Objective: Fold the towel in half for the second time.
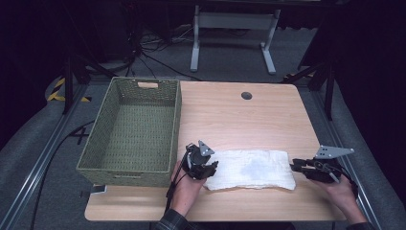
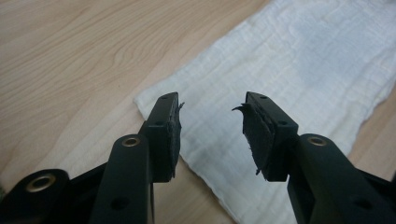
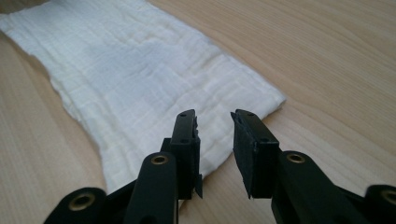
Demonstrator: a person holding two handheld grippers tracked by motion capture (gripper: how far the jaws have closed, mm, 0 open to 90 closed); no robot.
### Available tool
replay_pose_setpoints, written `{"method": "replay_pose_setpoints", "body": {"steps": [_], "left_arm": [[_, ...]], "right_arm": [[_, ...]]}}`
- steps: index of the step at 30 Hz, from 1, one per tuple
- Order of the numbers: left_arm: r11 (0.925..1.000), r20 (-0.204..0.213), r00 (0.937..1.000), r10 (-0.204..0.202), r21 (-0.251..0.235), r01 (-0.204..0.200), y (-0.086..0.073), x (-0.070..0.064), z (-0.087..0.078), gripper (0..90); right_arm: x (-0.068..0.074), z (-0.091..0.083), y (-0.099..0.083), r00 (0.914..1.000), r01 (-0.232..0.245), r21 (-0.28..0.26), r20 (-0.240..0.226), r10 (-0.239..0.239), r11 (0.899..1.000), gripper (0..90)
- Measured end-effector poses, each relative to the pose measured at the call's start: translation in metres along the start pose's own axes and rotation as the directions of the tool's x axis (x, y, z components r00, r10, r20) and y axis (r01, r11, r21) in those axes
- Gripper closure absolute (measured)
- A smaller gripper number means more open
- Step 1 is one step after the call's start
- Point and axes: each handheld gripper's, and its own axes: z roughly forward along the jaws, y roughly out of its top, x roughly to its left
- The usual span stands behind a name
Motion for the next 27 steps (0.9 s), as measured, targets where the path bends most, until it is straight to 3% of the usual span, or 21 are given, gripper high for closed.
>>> {"method": "replay_pose_setpoints", "body": {"steps": [7, 8, 17, 27], "left_arm": [[0.9999, -0.022, 0.9997, 0.007, 0.014, -0.006, 0.013, 0.012, 0.016, 55.6], [0.9998, -0.022, 0.9997, -0.010, 0.016, 0.011, 0.014, 0.014, 0.019, 55.6], [0.9987, -0.036, 0.9985, -0.041, 0.029, 0.042, 0.017, 0.028, 0.037, 55.4], [0.9981, -0.051, 0.9973, -0.053, 0.027, 0.054, 0.018, 0.034, 0.036, 55.1]], "right_arm": [[-0.016, 0.010, 0.009, 0.9997, -0.017, -0.005, 0.018, 0.017, 1.000, 69.3], [-0.017, 0.011, 0.010, 0.9996, -0.019, -0.004, 0.023, 0.019, 1.000, 69.2], [-0.040, 0.034, 0.021, 0.9986, -0.041, 0.009, 0.034, 0.040, 0.999, 69.1], [-0.048, 0.053, 0.024, 0.9985, -0.044, 0.044, 0.033, 0.043, 0.998, 69.2]]}}
